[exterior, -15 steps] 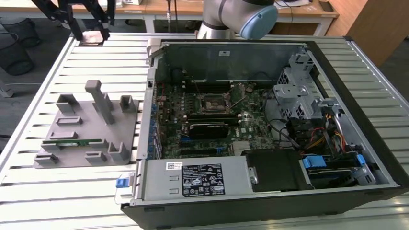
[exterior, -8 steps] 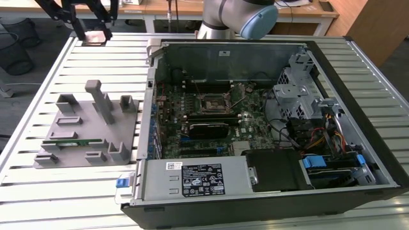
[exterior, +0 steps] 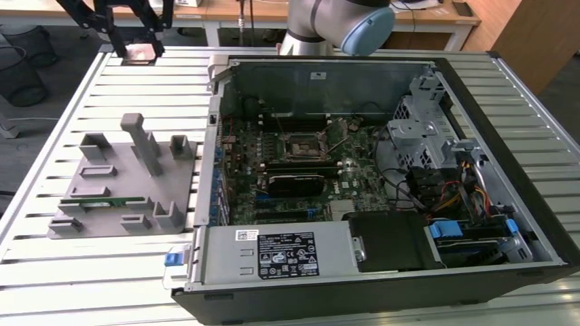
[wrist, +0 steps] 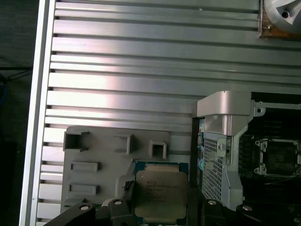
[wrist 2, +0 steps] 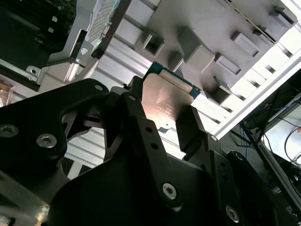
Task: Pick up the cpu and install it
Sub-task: 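Pick up the cpu and move it towards the insertion slot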
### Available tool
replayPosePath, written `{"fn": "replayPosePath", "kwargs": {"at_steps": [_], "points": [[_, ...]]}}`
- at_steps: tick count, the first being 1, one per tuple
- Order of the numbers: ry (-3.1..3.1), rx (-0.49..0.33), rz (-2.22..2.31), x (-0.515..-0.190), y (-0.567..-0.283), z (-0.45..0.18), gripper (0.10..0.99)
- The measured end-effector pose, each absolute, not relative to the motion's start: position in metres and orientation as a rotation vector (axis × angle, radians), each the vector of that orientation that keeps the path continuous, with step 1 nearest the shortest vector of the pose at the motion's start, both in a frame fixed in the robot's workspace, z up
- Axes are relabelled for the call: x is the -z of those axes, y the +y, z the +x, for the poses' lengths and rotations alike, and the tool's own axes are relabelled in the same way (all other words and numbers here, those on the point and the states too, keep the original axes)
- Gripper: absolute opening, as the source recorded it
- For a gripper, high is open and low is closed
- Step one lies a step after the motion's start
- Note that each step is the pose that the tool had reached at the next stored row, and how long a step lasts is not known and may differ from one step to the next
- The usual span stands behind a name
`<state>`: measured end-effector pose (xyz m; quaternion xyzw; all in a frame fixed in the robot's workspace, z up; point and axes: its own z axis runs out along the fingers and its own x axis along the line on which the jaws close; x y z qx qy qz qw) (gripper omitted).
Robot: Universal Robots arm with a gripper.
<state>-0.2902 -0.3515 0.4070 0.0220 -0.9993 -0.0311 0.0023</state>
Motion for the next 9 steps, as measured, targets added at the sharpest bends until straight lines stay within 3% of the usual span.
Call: {"fn": "replayPosePath", "kwargs": {"at_steps": [9], "points": [[-3.135, 0.097, 0.069, -0.4070, -0.3514, -0.2817, 0.529]]}}
